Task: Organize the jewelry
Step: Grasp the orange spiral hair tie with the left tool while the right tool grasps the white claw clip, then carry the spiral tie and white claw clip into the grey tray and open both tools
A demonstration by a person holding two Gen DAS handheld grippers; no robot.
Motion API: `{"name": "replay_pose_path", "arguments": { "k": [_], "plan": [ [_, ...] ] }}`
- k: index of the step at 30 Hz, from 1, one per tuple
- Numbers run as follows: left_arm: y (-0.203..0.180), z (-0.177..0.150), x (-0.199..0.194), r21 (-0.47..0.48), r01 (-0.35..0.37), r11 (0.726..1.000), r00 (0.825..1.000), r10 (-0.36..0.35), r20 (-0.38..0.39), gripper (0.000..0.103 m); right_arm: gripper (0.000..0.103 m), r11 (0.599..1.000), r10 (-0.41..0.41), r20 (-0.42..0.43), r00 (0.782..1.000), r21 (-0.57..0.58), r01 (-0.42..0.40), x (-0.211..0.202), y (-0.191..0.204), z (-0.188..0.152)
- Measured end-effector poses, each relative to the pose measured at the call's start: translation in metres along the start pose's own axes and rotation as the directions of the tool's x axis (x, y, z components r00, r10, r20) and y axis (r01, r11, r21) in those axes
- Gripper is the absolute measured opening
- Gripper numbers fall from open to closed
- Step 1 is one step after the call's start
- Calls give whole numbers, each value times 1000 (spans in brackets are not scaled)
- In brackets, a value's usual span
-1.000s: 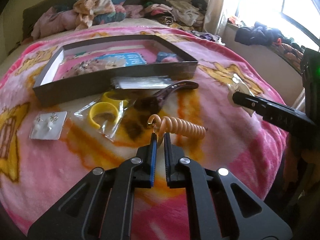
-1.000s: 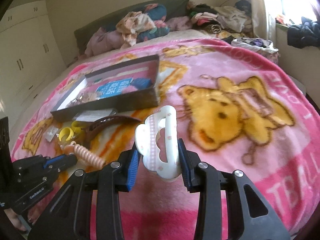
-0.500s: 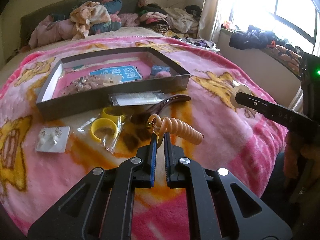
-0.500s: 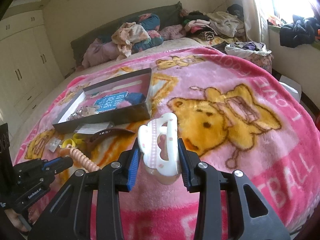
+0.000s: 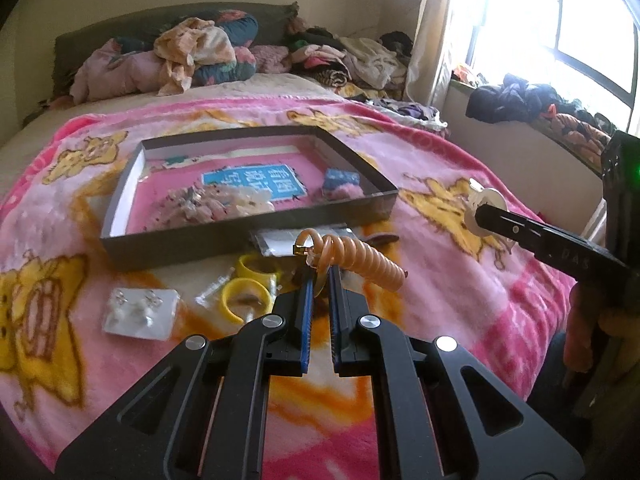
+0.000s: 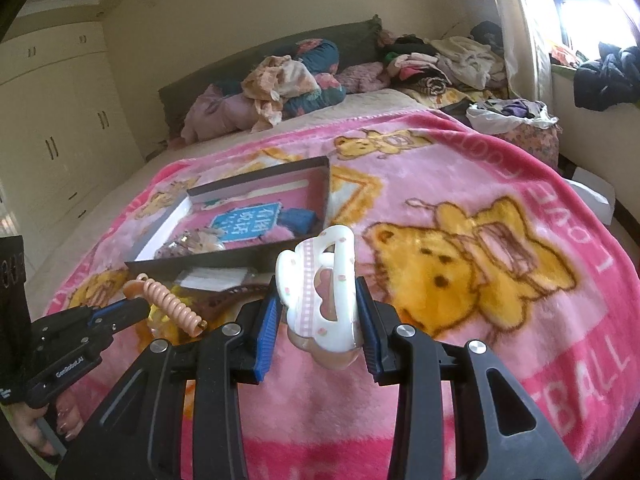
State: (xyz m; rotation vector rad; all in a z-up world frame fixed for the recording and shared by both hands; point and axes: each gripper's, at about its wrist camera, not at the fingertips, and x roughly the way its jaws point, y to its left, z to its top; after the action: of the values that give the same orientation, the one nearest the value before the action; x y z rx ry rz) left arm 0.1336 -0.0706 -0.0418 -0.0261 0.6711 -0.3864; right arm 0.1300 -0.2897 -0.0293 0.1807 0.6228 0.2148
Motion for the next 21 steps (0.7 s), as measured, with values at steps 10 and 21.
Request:
{"name": "replay_pose_path", "arguments": {
  "k": [10,21],
  "plan": [
    [24,12,-6,-43,-40,998,999,41,28,2,34,998,41,-8,999,-45,-42,18,25,16],
    [51,30,-6,-75,-89,993,995,92,48,2,34,993,73,-17,997,-87,-74,43,46,37]
  ]
}}
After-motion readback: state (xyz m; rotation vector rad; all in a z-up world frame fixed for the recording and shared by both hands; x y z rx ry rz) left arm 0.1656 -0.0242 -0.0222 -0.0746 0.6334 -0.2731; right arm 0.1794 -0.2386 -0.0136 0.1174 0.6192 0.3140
